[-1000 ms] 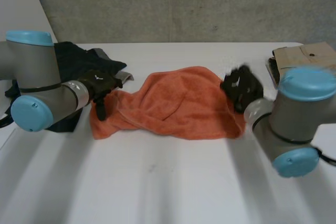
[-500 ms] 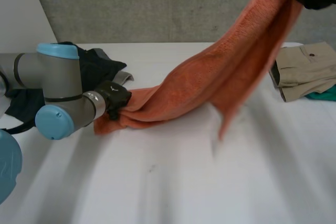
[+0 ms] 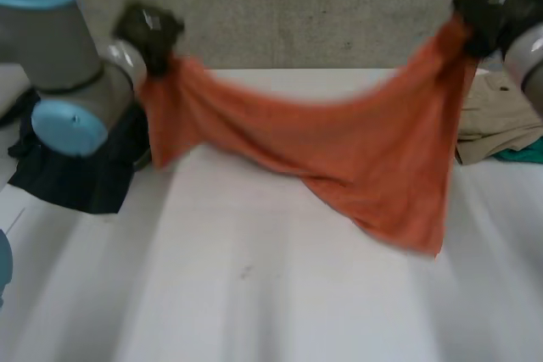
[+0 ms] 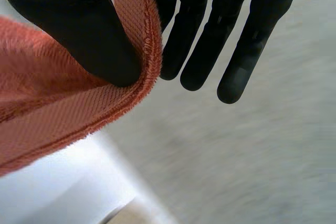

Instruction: Fold the laundry.

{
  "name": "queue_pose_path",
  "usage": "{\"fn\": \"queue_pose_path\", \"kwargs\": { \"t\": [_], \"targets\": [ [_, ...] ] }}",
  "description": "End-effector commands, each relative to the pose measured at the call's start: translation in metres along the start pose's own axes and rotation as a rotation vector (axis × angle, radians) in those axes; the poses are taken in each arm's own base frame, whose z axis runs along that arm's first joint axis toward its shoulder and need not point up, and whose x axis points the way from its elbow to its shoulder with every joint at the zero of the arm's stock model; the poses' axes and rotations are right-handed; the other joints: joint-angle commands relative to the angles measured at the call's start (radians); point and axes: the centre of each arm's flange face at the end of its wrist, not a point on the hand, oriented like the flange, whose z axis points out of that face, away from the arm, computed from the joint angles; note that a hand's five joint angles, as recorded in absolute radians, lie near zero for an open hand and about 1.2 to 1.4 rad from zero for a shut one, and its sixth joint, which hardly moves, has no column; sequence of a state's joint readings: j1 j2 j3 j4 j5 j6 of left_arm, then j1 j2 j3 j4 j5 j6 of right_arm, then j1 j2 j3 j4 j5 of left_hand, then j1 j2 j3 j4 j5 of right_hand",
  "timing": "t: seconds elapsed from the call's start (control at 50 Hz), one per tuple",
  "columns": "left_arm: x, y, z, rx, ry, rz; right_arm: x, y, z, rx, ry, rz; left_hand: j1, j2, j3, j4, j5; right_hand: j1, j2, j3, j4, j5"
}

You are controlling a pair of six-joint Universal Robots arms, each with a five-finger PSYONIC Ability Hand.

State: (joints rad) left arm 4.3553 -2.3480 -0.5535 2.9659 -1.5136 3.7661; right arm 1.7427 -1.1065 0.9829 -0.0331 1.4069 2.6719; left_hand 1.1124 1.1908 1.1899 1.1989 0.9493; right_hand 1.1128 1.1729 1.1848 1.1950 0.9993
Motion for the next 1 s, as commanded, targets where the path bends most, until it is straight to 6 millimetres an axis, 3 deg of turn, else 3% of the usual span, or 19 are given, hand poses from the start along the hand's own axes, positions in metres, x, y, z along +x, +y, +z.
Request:
{"fn": "queue_pose_path", "kwargs": {
  "t": [0.02,0.08,0.14,0.26,0.36,0.46,0.56,0.62,0.72,0.88,1.0],
  "targets": [
    [-0.071,-0.083,0.01,0.38,-0.322,-0.133,0.045,-0.057,0.036,0.468,0.289,0.268,0.284,0.205,0.206,0.197,0.272,0.283,0.223,0.211,0.201,0.222],
    [-0.083,-0.097,0.004,0.441,-0.384,-0.178,0.043,-0.064,0.033,0.541,0.288,0.293,0.284,0.205,0.206,0.197,0.272,0.283,0.223,0.211,0.201,0.222],
    [-0.082,-0.093,0.004,0.438,-0.386,-0.201,0.035,-0.055,0.03,0.506,0.254,0.284,0.284,0.205,0.206,0.197,0.272,0.283,0.223,0.211,0.201,0.222],
    [-0.042,-0.041,0.002,0.235,-0.25,-0.21,-0.001,-0.009,0.016,0.289,0.081,0.27,0.284,0.205,0.206,0.197,0.272,0.283,0.223,0.211,0.201,0.222],
    [0.0,0.007,-0.014,0.065,-0.1,-0.202,-0.034,0.04,-0.006,0.042,-0.07,0.278,0.284,0.205,0.206,0.197,0.272,0.283,0.223,0.211,0.201,0.222],
    [0.047,0.065,-0.049,-0.146,0.063,-0.155,-0.065,0.104,-0.04,-0.259,-0.186,0.24,0.226,0.148,0.149,0.14,0.215,0.283,0.223,0.211,0.201,0.222],
    [0.078,0.104,-0.083,-0.302,0.177,-0.063,-0.076,0.142,-0.062,-0.412,-0.253,0.158,0.003,-0.076,-0.075,-0.084,-0.009,0.283,0.223,0.211,0.201,0.222],
    [0.087,0.116,-0.1,-0.371,0.229,-0.021,-0.073,0.151,-0.066,-0.433,-0.254,0.112,-0.12,-0.199,-0.198,-0.207,-0.132,0.283,0.223,0.211,0.201,0.222],
    [0.086,0.11,-0.112,-0.423,0.273,-0.002,-0.065,0.155,-0.065,-0.428,-0.229,0.104,-0.429,-0.507,-0.506,-0.515,-0.44,0.283,0.223,0.211,0.201,0.222],
    [0.049,0.088,-0.103,-0.412,0.194,-0.048,-0.058,0.141,-0.065,-0.388,-0.206,0.109,-0.688,-0.766,-0.765,-0.774,-0.699,0.283,0.223,0.211,0.201,0.222],
    [0.029,0.097,-0.099,-0.458,0.14,-0.126,-0.051,0.124,-0.065,-0.342,-0.187,0.119,-0.702,-0.781,-0.78,-0.789,-0.714,0.283,0.223,0.211,0.201,0.222]
  ]
}}
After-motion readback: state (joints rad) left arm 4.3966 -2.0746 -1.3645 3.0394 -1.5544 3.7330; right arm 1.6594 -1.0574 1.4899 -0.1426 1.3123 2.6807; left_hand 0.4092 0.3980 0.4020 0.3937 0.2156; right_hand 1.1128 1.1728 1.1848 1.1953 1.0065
